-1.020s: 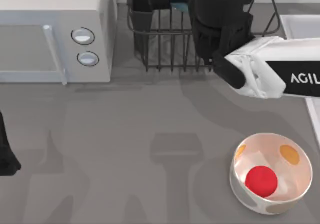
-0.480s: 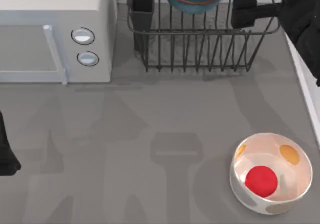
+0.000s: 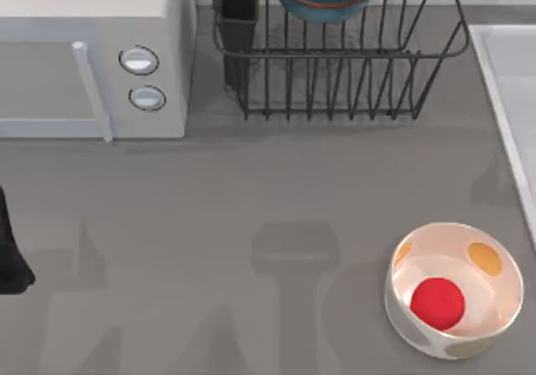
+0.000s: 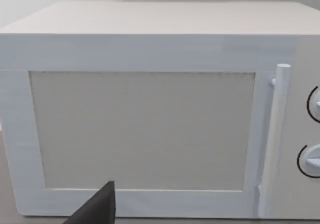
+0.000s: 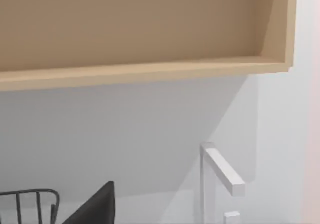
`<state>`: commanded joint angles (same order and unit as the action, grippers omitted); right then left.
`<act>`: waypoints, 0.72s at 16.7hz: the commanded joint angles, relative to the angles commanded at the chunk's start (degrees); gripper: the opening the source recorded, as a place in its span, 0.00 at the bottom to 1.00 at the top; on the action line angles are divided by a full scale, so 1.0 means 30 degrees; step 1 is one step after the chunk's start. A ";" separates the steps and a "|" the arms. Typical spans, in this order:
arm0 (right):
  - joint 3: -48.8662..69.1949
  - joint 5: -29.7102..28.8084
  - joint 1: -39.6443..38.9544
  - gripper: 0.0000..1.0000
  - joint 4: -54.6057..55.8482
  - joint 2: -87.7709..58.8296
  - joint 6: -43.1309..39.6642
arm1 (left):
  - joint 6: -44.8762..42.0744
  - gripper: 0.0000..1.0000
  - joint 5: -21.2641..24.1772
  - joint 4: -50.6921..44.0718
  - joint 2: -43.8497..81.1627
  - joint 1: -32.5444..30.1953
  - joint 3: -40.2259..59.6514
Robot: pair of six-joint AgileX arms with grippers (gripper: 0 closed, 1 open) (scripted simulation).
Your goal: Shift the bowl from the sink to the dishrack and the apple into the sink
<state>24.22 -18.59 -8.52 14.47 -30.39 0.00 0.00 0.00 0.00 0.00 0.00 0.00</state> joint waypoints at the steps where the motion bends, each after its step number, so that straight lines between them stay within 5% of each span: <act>1: -0.1337 0.0411 0.0689 1.00 -0.0612 0.1850 -0.0032 | 0.0000 1.00 0.0000 0.0000 0.0000 0.0000 0.0000; 8: -0.7698 0.5604 0.2962 1.00 -0.4409 0.9590 -0.0035 | 0.0000 1.00 0.0000 0.0000 0.0000 0.0000 0.0000; 12: -0.8075 0.6196 0.2840 1.00 -0.4822 1.0128 0.0002 | 0.0000 1.00 0.0000 0.0000 0.0000 0.0000 0.0000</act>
<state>0.00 0.00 0.00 0.00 0.00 0.00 0.00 0.00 0.00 0.00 0.00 0.00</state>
